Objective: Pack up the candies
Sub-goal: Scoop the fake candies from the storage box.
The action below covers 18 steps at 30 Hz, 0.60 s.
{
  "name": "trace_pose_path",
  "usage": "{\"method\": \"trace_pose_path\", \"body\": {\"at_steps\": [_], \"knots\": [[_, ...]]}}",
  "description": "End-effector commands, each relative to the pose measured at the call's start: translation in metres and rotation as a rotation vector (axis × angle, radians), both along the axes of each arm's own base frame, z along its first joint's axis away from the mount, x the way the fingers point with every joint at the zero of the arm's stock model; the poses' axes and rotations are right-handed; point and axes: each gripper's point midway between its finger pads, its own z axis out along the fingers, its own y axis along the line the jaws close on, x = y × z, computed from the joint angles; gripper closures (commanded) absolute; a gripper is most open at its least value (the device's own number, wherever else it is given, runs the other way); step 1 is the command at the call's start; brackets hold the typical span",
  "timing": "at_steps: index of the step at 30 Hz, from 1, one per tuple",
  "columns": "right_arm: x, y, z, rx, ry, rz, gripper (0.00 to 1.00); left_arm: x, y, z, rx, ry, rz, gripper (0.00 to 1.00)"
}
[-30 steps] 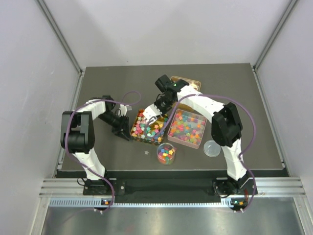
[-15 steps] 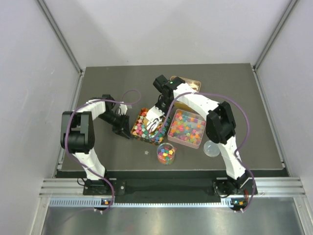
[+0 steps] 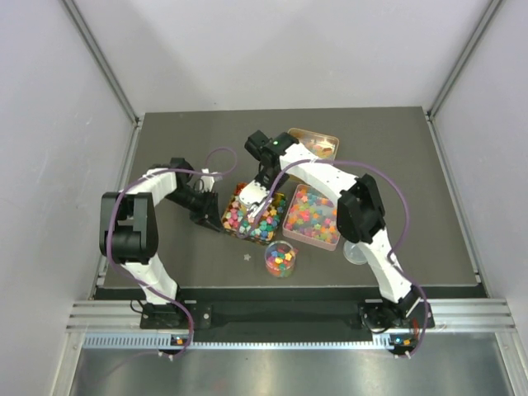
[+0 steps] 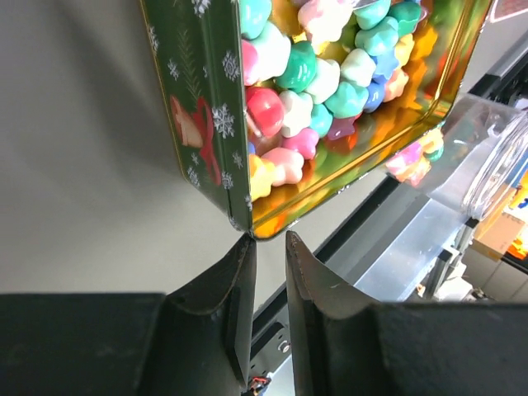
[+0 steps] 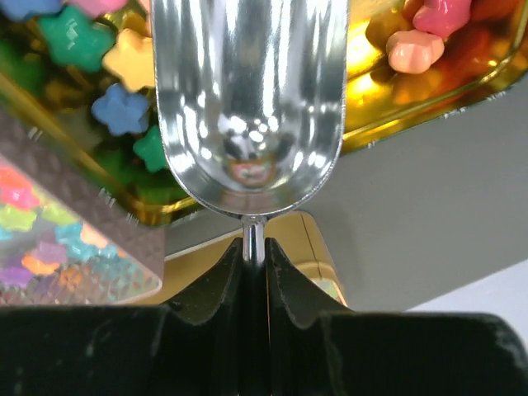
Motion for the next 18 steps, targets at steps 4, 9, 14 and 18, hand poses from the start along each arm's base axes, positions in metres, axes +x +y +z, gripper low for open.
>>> {"method": "trace_pose_path", "body": {"at_steps": [4,9,14,18], "knots": [[-0.023,0.023,-0.031,-0.031,0.058,-0.126,1.0,-0.008,-0.012,-0.001,-0.091,0.011,-0.04,0.76],[-0.033,0.024,-0.033,-0.06,0.045,-0.202,1.0,-0.007,-0.02,0.003,-0.143,0.006,-0.071,0.77],[-0.04,0.022,-0.018,-0.103,0.006,-0.261,1.0,-0.004,-0.029,0.015,-0.202,-0.024,-0.098,0.78],[-0.051,0.022,-0.009,-0.141,-0.024,-0.264,1.0,-0.002,-0.035,0.026,-0.254,-0.043,-0.102,0.79]]}}
